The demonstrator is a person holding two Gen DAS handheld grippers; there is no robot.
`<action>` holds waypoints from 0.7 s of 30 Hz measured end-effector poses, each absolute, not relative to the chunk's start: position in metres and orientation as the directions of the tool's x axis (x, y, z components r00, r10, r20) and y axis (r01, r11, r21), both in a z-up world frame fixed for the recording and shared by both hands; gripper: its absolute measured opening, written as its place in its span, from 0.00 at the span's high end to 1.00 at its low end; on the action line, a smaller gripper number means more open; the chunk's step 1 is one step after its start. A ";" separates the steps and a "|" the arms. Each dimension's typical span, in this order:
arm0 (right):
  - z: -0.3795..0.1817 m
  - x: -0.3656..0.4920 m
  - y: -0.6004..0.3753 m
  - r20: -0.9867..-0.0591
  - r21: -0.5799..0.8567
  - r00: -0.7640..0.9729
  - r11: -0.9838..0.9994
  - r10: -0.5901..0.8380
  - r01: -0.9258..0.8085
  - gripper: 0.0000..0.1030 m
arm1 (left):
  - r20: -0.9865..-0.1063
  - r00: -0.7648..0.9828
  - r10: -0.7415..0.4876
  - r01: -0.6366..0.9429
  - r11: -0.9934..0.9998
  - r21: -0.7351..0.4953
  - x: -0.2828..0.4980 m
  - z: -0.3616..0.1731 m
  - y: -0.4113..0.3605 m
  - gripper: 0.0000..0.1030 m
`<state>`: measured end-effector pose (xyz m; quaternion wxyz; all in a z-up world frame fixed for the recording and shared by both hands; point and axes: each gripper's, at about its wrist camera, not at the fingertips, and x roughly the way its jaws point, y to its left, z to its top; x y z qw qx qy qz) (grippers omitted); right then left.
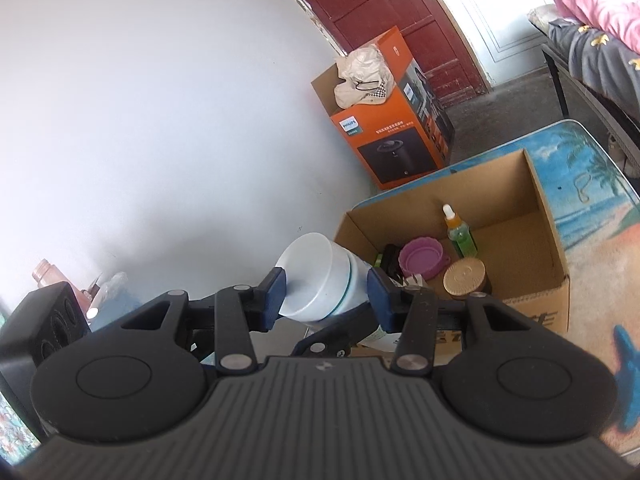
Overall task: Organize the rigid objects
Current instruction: 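Carry the white jar into the box and lower it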
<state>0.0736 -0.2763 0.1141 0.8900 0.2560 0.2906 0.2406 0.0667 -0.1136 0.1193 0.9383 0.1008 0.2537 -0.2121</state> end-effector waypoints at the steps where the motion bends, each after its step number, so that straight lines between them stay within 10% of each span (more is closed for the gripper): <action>1: 0.119 0.080 -0.278 -0.394 0.595 0.714 0.753 0.579 -0.281 0.56 | -0.517 0.782 -0.348 0.449 0.890 0.082 0.075 0.123 -0.116 0.48; 21: 0.047 0.266 -0.347 -0.607 0.581 0.603 0.806 0.518 -0.108 0.56 | -0.739 0.568 -0.361 0.424 0.899 -0.113 0.259 0.048 -0.180 0.48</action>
